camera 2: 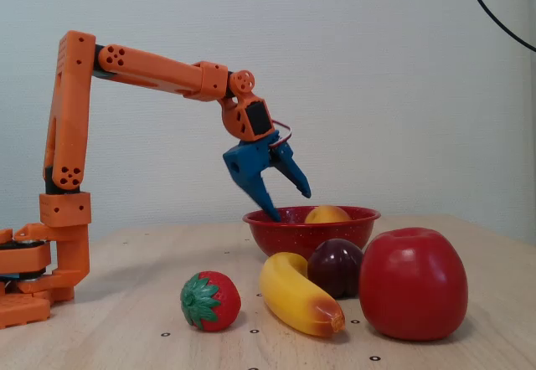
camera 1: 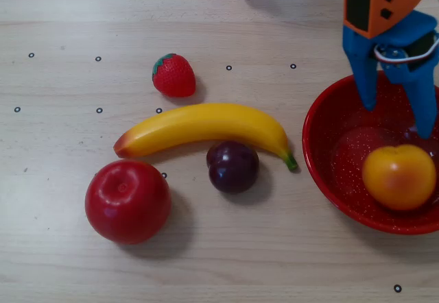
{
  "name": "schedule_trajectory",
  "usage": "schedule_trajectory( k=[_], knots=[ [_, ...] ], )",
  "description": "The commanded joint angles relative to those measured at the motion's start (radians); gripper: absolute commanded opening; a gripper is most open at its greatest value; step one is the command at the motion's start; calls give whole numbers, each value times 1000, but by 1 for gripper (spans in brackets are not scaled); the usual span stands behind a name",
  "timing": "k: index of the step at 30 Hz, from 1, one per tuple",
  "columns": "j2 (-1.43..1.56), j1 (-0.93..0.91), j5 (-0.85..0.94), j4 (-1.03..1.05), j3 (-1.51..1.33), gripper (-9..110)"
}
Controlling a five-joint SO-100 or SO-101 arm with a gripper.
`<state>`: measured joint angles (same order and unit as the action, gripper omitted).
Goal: Put the peach in the red bowl.
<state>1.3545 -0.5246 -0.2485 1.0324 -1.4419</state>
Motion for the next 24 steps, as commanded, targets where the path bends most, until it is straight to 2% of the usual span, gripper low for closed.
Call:
schedule_trajectory(
  k=[1, 6, 16, 24],
  knots=[
    [112, 77, 25, -26, 114, 13],
    [184, 143, 25, -12, 124, 0],
    [422, 316, 101, 15, 43, 0],
    [699, 468, 169, 12, -158, 0]
  ],
)
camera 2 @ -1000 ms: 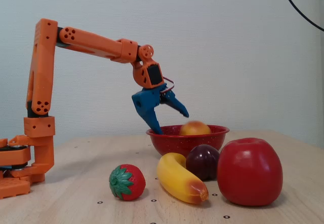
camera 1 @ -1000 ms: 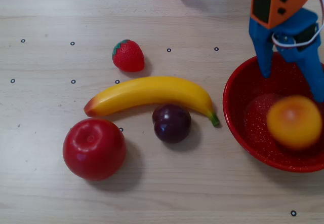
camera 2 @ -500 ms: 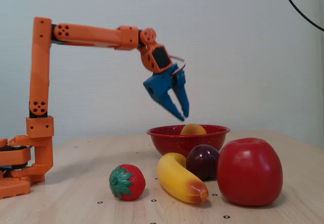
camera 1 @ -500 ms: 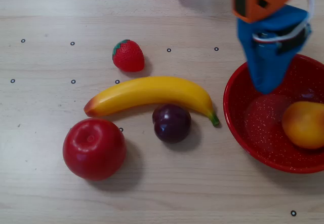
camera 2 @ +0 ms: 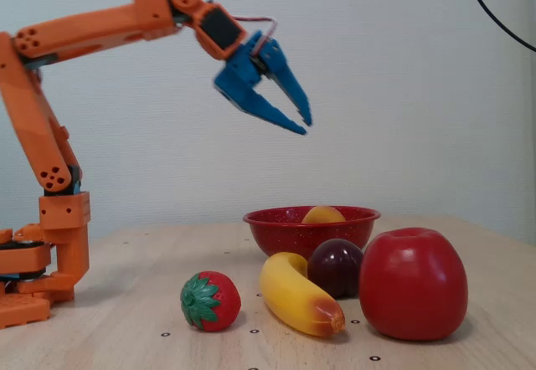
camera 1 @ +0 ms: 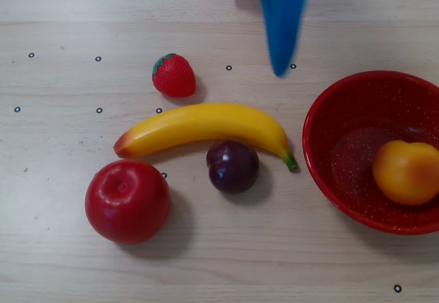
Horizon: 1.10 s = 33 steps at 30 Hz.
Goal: Put the peach in the red bowl.
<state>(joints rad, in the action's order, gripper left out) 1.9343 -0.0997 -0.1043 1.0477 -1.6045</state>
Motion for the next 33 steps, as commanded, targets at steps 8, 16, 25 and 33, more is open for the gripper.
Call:
schedule_trajectory(
  k=[8, 16, 25, 33],
  knots=[
    [442, 143, 60, -199, -417, 0],
    [759, 175, 87, -353, -842, 0],
    [1109, 209, 84, -629, -1359, 0],
    [1295, 215, 149, -431, -1514, 0]
  ],
)
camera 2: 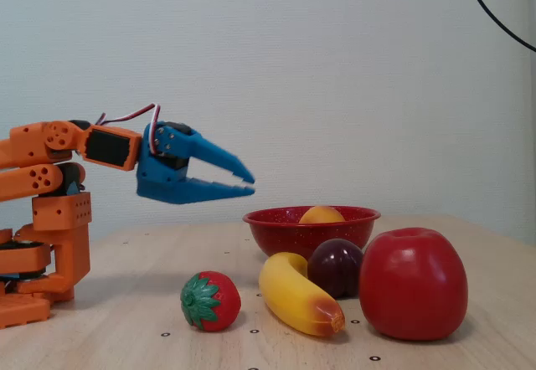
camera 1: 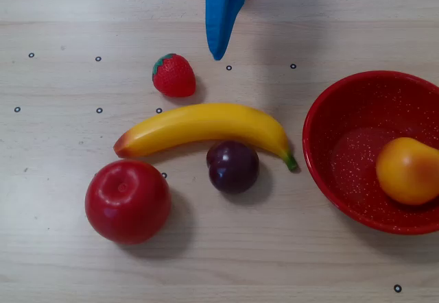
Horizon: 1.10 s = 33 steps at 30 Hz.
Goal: Put the peach in the red bowl.
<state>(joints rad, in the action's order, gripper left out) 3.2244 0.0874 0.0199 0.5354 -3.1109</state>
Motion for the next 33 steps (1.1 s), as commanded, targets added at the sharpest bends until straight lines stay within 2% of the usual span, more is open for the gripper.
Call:
schedule_trajectory(
  k=[1, 6, 13, 33],
  knots=[
    [5, 37, 43, 123, -8, 0],
    [5, 38, 52, 333, -9, 0],
    [5, -3, 12, 337, -9, 0],
    [3, 29, 91, 428, 17, 0]
  ],
)
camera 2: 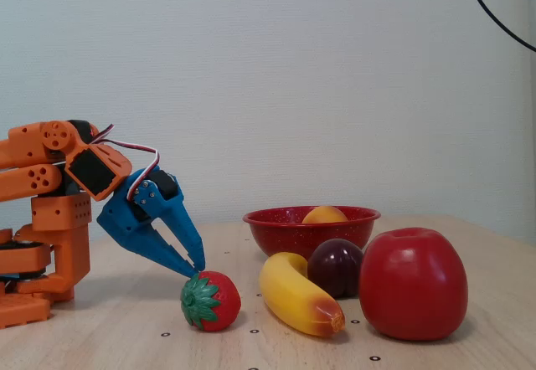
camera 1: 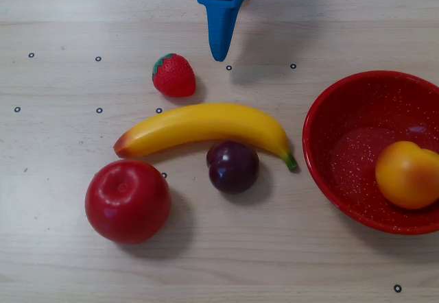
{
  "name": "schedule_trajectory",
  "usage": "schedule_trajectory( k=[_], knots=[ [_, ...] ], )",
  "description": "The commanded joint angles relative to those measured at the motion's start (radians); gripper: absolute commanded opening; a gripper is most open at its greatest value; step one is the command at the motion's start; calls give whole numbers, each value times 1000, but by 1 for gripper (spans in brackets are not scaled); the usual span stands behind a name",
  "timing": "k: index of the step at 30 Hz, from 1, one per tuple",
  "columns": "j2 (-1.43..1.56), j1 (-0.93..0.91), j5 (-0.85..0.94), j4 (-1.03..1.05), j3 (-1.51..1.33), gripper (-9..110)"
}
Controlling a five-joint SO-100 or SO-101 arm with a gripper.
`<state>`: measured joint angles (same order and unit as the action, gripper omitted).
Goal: Put the peach in the red bowl.
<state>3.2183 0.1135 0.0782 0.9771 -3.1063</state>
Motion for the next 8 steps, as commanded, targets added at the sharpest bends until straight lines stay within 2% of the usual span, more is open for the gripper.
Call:
schedule_trajectory(
  k=[1, 8],
  knots=[
    [9, 9, 38, -14, 12, 0],
    [9, 17, 48, -14, 12, 0]
  ],
)
